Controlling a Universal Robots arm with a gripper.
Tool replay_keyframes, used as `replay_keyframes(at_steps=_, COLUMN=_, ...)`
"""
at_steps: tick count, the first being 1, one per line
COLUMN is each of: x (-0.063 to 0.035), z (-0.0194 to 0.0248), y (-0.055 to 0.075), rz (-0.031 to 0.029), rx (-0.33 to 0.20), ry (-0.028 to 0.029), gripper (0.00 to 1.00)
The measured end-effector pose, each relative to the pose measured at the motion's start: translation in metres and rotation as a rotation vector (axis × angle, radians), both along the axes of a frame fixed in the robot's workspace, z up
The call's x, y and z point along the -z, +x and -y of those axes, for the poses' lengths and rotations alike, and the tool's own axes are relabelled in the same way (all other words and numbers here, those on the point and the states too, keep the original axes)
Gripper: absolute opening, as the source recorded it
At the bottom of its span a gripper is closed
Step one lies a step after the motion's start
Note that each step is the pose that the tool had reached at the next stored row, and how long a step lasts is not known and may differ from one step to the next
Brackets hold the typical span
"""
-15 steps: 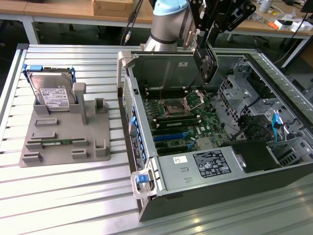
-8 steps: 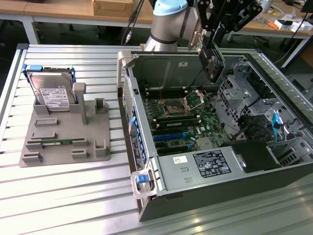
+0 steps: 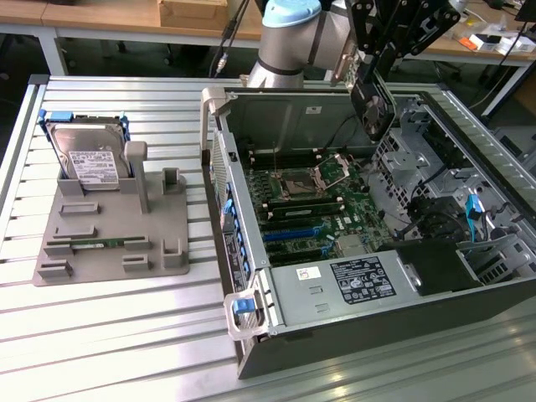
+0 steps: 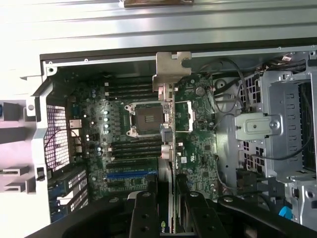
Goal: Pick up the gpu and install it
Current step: 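Pick up the gpu and move the gpu toward the slot, then insert the gpu into the slot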
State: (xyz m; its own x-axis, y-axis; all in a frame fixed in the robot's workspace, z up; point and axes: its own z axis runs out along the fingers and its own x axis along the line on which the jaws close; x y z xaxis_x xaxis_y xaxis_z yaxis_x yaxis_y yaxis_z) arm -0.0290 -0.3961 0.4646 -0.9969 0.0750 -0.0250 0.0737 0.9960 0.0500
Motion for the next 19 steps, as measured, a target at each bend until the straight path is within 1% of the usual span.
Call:
replay_keyframes(at_steps=3, x=0.0000, z=0.0001, y=0.0027, rz=0.0000, rx=0.000, ry=-0.0001, gripper=0.26)
replay_keyframes(at_steps=19, x=0.0000, z=0.0004, y=0.0031, rz=0.0001, rx=-0.003, ry=-0.0001, gripper=0.26)
